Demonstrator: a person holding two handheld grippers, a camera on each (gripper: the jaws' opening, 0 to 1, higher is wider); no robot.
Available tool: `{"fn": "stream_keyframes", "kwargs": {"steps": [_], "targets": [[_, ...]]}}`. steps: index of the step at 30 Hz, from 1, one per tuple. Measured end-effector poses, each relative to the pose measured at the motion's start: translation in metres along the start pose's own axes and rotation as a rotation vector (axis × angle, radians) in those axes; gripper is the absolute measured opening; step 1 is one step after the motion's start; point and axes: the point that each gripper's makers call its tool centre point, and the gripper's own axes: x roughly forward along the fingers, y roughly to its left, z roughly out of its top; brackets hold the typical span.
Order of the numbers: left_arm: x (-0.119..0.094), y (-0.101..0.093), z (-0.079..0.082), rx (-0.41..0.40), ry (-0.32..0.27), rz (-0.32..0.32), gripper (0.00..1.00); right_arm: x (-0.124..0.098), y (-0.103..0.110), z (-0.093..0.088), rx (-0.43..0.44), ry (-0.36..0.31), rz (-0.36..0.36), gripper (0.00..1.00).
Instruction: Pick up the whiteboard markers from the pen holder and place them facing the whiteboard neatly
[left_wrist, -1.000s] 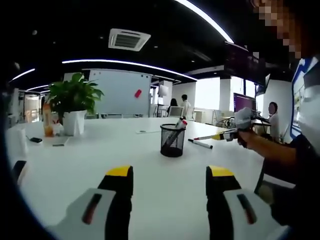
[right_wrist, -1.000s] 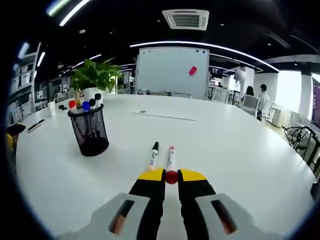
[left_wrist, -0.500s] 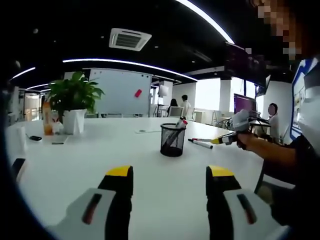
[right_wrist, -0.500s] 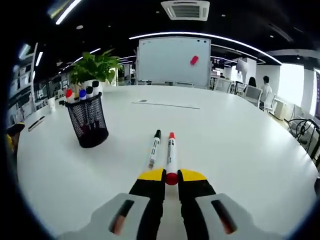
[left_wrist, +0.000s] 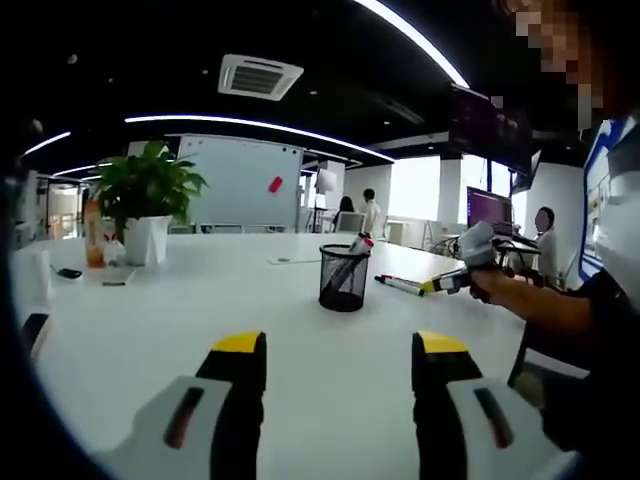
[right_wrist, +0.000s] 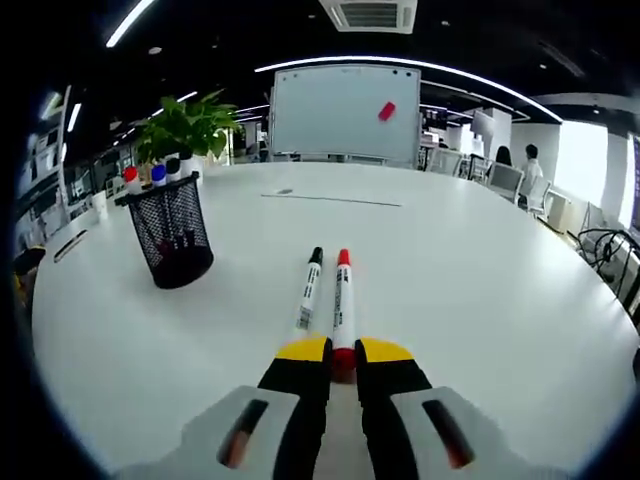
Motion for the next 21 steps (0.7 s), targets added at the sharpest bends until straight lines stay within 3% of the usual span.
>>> {"fn": "stream_keyframes", "kwargs": {"steps": [21], "targets": [[-0.0009, 0.0004, -0.0018, -0.011, 0.000, 0.003, 0.60, 0.0028, 0.0008, -0.0016, 0.022, 0.007, 0.011, 0.14]]}}
